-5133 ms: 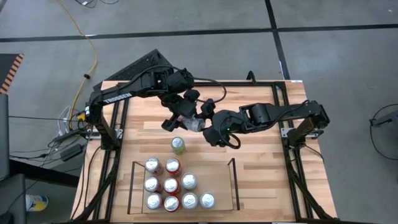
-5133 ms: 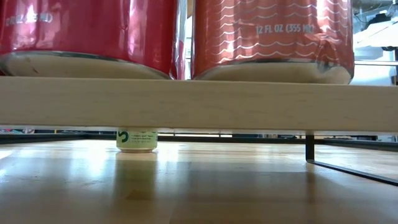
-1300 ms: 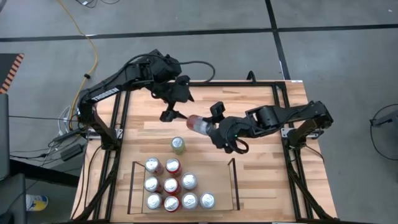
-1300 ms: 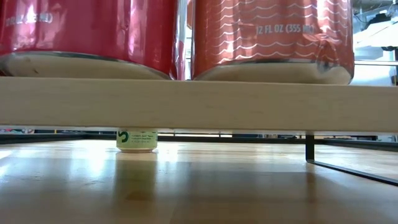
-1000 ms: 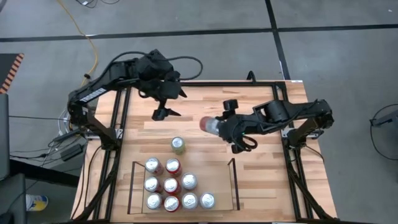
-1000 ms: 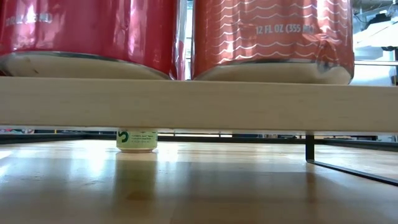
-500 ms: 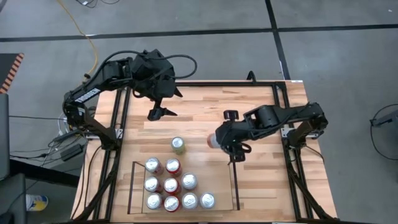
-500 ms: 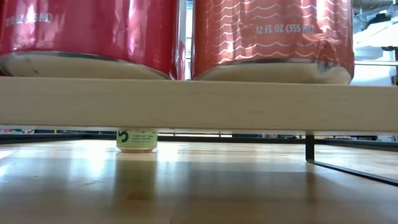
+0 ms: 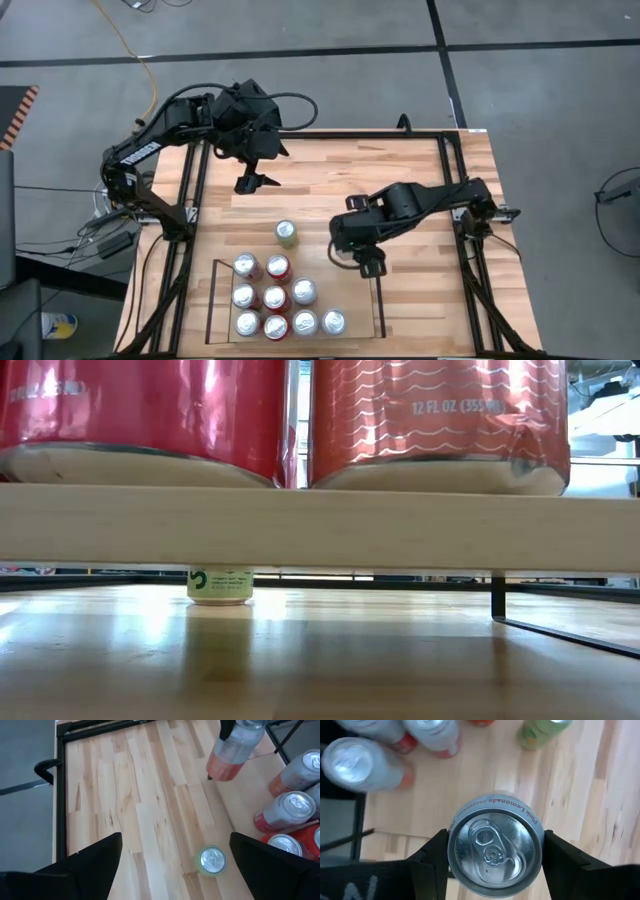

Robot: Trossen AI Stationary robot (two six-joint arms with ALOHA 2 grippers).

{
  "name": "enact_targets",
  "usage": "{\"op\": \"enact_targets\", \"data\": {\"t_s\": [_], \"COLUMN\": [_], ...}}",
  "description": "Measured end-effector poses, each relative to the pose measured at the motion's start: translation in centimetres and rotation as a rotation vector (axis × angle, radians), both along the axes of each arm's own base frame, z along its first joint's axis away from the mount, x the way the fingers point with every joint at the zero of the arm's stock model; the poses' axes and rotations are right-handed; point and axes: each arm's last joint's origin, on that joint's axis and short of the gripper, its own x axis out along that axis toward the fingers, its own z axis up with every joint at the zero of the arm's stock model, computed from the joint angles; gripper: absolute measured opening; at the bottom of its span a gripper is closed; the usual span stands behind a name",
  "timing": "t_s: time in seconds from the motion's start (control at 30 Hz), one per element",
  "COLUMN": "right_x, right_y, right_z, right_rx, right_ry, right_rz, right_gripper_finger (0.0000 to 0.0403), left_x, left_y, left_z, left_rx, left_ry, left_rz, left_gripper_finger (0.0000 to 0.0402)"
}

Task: Place canned beverage on shelf
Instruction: Put the pink soda can on the shelf aligned with the other pink soda can

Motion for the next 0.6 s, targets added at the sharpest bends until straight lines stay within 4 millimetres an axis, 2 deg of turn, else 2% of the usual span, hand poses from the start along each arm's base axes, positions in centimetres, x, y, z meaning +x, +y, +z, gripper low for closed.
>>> {"op": "enact_targets", "data": {"t_s": [0.2, 0.47, 0.6], "right_x": [1.1, 3.0, 3.2], "right_y": [1.3, 3.3, 3.5], "right_z": [-1.0, -3.9, -3.9], "right_rx": [0.036, 0.081, 0.116], "right_ry": [-0.016, 0.046, 0.045], "right_rz": [-0.069, -0.101, -0.114], "right_gripper_finger": [0.0226, 0.0226, 0.0226], "left_x": [-0.1, -0.1, -0.1], "left_y": [0.0, 0.0, 0.0], "left_z": [-0.1, -0.1, -0.1], "left_rx": [0.007, 0.052, 0.054], "left_ry": [0.017, 0.022, 0.022], "left_rz": [-0.006, -0.019, -0.018], "left_gripper_finger": [0.0355, 0.0355, 0.0355]}}
